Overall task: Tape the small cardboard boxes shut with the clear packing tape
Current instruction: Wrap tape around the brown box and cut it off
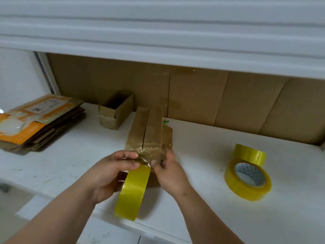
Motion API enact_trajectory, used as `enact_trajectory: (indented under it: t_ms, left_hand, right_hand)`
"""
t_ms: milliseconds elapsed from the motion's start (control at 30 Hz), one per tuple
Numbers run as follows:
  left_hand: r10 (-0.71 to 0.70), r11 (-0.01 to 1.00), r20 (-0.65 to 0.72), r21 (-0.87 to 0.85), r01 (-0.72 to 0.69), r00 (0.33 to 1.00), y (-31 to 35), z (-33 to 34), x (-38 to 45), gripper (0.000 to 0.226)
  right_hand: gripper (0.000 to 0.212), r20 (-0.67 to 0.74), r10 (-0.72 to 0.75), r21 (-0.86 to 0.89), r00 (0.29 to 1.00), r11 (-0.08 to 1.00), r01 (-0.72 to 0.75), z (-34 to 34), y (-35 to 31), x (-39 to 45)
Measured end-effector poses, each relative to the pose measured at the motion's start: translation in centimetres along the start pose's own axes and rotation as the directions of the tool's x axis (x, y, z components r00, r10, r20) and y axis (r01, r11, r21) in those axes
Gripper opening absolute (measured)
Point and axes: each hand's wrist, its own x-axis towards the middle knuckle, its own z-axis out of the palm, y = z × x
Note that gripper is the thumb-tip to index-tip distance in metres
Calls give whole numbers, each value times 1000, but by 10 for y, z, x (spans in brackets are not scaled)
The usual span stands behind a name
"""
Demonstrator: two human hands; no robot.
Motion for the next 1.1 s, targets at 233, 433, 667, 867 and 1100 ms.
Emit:
enact_trajectory:
  t_ms: [233, 433, 667, 867, 1100]
  left_hand:
    - [40, 999, -98, 9, -40, 994, 9, -37, -27, 31]
    - [53, 998, -186, -31, -60, 981, 16, -61, -30, 22]
    - [82, 996, -167, -14, -86, 983, 17, -50, -2, 27]
    - [102, 992, -176, -57, -114, 979, 16, -52, 18, 29]
    - [205, 972, -222, -67, -224, 953, 34, -77, -8, 32]
  right_hand:
    - [65, 103, -43, -17, 994, 999, 45, 33, -35, -1]
    - [59, 196, -27, 26, 980, 999, 22, 39, -43, 13]
    - [42, -33, 32, -321, 999, 946, -42, 16, -40, 80]
    - [48, -3, 83, -611, 997, 789, -68, 7, -25, 130]
    - [52, -54, 62, -656, 997, 750, -82, 13, -6, 178]
